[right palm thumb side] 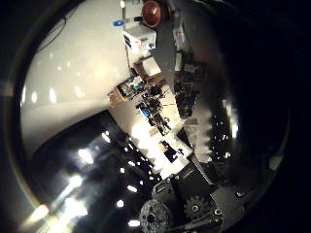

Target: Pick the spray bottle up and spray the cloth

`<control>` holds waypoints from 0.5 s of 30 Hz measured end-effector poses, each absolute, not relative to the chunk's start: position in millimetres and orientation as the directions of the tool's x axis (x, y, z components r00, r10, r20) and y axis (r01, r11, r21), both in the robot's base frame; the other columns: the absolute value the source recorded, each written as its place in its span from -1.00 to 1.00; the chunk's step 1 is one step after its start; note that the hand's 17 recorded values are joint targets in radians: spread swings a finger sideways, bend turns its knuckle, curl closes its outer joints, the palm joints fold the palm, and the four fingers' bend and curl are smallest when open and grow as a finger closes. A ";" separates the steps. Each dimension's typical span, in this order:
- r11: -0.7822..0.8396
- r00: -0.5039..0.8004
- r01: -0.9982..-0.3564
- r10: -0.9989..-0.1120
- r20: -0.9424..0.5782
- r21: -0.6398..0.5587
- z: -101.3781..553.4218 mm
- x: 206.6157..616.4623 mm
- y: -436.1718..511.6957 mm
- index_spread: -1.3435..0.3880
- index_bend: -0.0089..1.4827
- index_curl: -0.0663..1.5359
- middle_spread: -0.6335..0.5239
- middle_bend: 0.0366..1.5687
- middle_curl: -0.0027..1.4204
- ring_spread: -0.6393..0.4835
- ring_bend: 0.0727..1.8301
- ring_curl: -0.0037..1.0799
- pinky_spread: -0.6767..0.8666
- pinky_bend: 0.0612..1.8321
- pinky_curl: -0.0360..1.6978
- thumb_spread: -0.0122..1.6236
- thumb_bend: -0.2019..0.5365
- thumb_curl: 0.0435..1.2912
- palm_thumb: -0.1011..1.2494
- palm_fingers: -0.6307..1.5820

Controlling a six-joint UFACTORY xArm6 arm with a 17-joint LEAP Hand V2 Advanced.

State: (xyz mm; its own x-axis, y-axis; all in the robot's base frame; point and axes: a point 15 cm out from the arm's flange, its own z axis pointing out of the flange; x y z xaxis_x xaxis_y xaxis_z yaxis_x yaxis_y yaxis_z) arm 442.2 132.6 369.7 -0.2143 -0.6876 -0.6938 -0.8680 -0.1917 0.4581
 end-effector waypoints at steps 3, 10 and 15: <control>-0.195 -0.218 -0.864 -0.688 -0.693 0.465 365.9 442.6 134.4 0.18 0.34 0.24 -0.32 0.47 0.44 -0.28 0.49 0.41 -0.39 0.21 0.51 0.32 -0.49 0.04 0.62 0.54; -0.207 -0.189 -0.883 -0.666 -0.722 0.422 378.2 446.1 147.1 0.18 0.34 0.26 -0.33 0.46 0.45 -0.27 0.49 0.42 -0.39 0.21 0.52 0.32 -0.49 0.04 0.62 0.54; -0.245 -0.143 -0.904 -0.600 -0.787 0.351 414.2 442.2 170.3 0.17 0.33 0.26 -0.33 0.45 0.46 -0.26 0.48 0.43 -0.39 0.21 0.52 0.33 -0.49 0.04 0.62 0.54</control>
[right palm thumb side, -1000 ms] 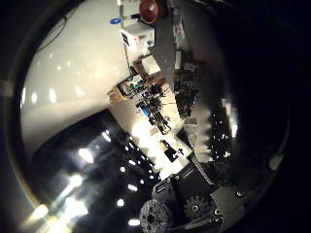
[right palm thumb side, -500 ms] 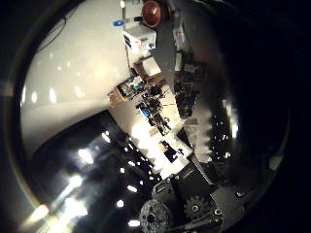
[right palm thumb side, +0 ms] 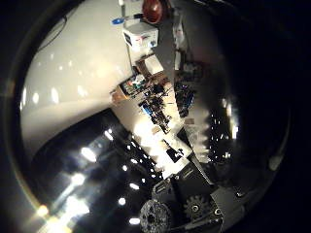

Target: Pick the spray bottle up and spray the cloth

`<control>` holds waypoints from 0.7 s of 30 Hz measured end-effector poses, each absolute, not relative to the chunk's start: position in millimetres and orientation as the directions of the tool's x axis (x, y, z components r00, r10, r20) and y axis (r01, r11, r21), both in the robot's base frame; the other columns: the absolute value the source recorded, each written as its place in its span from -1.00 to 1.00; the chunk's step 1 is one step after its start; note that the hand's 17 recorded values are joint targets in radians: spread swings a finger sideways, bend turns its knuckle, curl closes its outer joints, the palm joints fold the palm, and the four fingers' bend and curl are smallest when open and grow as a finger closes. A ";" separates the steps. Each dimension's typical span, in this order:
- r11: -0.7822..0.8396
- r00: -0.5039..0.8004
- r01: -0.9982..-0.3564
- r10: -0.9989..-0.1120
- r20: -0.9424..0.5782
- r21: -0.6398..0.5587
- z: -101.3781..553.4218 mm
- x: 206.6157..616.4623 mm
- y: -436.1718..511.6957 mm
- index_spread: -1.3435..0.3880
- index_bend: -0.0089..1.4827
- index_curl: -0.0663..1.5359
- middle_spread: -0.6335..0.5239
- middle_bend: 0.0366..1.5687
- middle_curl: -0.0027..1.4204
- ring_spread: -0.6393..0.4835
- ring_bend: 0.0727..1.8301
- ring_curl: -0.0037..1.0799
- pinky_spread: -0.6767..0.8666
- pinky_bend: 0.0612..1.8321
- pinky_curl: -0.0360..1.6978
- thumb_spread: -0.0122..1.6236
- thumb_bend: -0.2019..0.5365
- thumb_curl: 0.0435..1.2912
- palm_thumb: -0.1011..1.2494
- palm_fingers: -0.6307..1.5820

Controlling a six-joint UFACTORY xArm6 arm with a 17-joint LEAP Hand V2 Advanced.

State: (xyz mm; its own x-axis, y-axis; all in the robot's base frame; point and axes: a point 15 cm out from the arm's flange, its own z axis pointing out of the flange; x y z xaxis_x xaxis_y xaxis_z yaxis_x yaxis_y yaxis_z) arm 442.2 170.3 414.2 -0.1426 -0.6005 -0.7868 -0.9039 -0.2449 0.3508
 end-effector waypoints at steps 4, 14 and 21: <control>-0.301 -0.075 -0.911 -0.553 -0.830 0.282 440.3 428.1 195.3 0.18 0.33 0.27 -0.34 0.44 0.47 -0.27 0.48 0.44 -0.39 0.21 0.52 0.34 -0.49 0.04 0.62 0.54; -0.371 0.091 -0.927 -0.373 -0.924 0.059 496.0 412.5 281.2 0.18 0.33 0.28 -0.34 0.43 0.48 -0.27 0.47 0.47 -0.40 0.20 0.54 0.37 -0.49 0.04 0.62 0.53; -0.317 0.196 -0.943 -0.279 -0.940 -0.103 518.0 428.0 346.0 0.18 0.32 0.28 -0.35 0.42 0.50 -0.28 0.46 0.47 -0.40 0.20 0.55 0.38 -0.48 0.05 0.62 0.53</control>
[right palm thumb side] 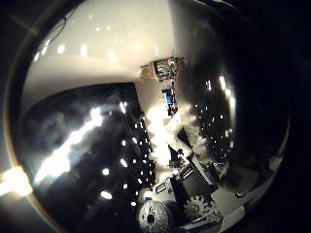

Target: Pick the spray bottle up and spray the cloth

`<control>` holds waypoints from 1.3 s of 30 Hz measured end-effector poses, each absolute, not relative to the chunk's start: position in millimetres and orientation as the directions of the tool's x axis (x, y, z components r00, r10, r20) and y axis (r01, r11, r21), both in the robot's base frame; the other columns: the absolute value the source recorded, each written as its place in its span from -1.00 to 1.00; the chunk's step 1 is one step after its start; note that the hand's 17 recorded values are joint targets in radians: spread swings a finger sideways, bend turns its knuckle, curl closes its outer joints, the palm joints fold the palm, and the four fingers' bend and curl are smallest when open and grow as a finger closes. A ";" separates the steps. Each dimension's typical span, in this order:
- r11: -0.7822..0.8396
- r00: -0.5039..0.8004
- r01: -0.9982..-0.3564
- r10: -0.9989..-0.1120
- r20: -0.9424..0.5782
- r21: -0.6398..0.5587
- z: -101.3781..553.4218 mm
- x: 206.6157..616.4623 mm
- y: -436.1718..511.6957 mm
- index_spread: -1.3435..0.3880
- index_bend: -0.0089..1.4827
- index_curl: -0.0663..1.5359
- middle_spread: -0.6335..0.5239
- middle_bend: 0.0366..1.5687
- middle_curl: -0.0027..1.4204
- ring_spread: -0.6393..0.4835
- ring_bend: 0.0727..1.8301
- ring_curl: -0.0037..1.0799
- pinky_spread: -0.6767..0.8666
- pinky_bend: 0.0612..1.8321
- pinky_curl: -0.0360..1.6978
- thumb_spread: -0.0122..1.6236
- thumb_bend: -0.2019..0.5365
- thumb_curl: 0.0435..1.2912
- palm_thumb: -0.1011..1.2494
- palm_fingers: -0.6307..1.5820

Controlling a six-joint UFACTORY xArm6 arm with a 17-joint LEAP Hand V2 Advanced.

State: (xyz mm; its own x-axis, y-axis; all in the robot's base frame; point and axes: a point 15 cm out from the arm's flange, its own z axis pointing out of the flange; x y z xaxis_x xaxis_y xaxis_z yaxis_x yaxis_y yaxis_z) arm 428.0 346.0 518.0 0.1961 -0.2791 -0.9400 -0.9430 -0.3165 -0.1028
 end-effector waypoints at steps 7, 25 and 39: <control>-0.301 0.290 -0.930 -0.253 -0.923 -0.209 500.3 435.2 408.6 0.17 0.31 0.29 -0.36 0.41 0.51 -0.28 0.45 0.48 -0.41 0.19 0.55 0.38 -0.48 0.05 0.62 0.53; -0.354 0.270 -0.916 -0.195 -0.943 -0.189 357.3 449.8 525.4 0.17 0.31 0.30 -0.36 0.41 0.51 -0.29 0.44 0.51 -0.41 0.19 0.56 0.40 -0.48 0.05 0.59 0.53; -0.318 0.253 -0.933 -0.251 -0.934 -0.167 286.9 469.4 534.0 0.17 0.30 0.31 -0.36 0.40 0.51 -0.29 0.43 0.53 -0.42 0.17 0.56 0.40 -0.49 0.04 0.56 0.53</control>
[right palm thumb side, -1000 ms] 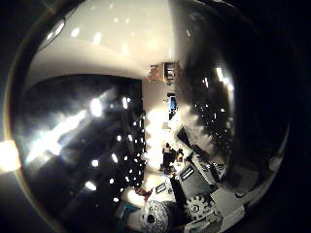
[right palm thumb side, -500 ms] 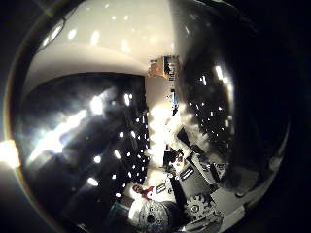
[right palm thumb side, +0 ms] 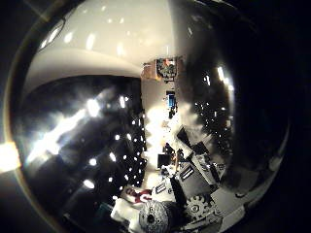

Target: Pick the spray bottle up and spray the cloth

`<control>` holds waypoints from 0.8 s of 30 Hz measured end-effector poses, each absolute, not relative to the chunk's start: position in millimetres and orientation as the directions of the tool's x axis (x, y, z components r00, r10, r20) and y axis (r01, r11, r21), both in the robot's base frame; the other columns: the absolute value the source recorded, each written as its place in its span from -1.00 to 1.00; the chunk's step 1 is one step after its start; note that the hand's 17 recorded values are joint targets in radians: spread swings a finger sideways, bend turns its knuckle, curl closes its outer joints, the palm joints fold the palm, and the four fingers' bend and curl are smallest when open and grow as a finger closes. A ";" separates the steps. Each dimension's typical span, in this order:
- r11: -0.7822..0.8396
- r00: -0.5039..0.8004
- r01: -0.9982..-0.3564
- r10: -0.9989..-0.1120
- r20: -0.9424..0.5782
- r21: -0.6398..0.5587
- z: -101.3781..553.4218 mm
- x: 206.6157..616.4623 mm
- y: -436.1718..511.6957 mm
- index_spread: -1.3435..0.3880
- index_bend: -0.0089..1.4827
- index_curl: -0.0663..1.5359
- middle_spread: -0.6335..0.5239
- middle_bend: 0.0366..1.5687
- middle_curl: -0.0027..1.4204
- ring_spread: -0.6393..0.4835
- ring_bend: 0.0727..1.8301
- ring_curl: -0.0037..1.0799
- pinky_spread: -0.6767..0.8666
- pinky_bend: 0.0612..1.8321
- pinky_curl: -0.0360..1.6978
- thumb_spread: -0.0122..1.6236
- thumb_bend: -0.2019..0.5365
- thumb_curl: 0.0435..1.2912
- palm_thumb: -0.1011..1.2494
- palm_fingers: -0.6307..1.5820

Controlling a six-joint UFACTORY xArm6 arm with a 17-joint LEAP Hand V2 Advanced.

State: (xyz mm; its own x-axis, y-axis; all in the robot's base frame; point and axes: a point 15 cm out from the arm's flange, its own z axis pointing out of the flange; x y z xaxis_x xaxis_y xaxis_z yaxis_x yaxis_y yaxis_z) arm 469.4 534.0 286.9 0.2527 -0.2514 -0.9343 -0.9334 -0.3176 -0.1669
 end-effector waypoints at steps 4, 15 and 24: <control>-0.317 0.275 -0.929 -0.250 -0.928 -0.189 281.2 472.9 532.6 0.17 0.29 0.31 -0.36 0.39 0.51 -0.30 0.43 0.53 -0.42 0.17 0.56 0.41 -0.49 0.02 0.55 0.53; -0.314 0.292 -0.927 -0.267 -0.918 -0.203 249.0 483.5 525.3 0.17 0.30 0.31 -0.35 0.36 0.53 -0.30 0.42 0.55 -0.42 0.16 0.55 0.45 -0.49 -0.03 0.50 0.53; -0.308 0.291 -0.929 -0.273 -0.917 -0.204 246.5 488.9 519.4 0.16 0.07 0.27 -0.34 0.31 0.47 -0.28 0.36 0.46 -0.47 0.05 0.45 0.43 -0.54 -0.21 0.31 0.44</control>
